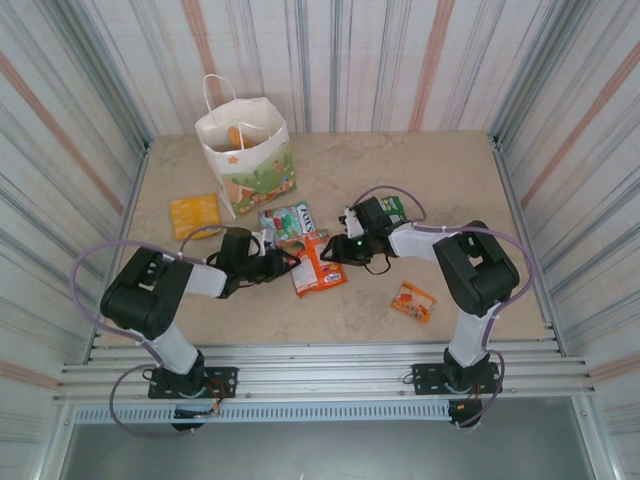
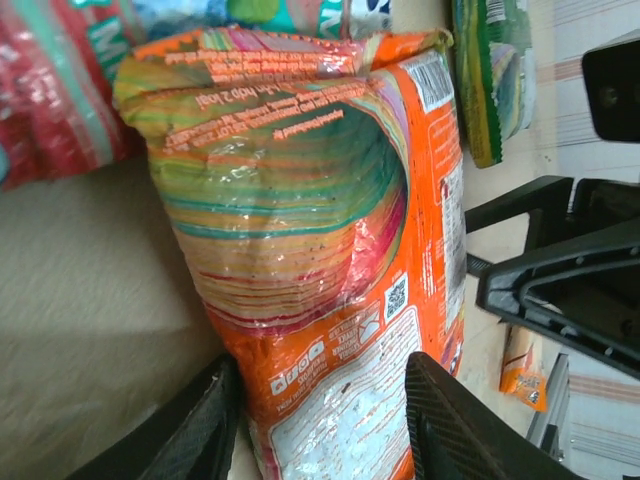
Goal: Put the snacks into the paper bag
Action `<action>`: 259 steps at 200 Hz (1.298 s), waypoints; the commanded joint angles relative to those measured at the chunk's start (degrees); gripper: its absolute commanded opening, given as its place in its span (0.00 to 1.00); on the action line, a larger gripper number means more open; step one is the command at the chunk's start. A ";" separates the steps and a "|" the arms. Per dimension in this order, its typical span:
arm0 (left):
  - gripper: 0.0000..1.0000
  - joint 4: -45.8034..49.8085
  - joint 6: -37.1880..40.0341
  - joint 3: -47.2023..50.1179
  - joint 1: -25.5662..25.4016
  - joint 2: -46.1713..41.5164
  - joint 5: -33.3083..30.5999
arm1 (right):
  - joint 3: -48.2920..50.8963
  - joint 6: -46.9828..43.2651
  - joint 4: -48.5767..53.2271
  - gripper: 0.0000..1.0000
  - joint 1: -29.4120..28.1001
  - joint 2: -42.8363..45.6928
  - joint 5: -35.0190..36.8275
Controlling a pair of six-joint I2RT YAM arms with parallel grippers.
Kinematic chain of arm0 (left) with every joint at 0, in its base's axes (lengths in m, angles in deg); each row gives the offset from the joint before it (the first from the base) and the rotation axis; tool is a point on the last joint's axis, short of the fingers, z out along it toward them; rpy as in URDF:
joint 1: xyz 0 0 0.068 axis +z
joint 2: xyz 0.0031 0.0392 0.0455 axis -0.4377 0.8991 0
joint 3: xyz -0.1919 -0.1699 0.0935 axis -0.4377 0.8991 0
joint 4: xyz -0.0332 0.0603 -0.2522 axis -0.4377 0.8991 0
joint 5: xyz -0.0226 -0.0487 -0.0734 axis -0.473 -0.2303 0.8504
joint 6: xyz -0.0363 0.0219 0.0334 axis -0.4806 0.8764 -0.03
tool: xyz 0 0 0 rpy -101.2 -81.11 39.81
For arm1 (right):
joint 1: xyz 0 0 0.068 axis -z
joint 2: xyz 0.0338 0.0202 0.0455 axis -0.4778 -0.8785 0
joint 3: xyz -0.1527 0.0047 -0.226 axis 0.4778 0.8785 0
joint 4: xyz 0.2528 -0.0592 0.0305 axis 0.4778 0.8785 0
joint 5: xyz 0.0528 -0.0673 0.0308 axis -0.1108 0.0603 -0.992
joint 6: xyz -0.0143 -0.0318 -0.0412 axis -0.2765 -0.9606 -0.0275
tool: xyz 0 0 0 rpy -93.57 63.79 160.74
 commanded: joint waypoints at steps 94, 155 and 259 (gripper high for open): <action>0.46 0.14 -2.81 -0.89 -1.91 4.46 1.04 | 0.13 1.83 -3.79 0.50 -3.63 -2.99 -4.08; 0.32 3.50 -1.25 -1.43 -2.43 0.51 1.12 | 0.08 2.68 -4.89 0.48 -4.30 -2.73 -4.26; 0.04 38.93 16.67 -9.93 -4.71 -23.15 -12.99 | 4.27 0.15 -2.74 0.55 -3.44 11.13 4.75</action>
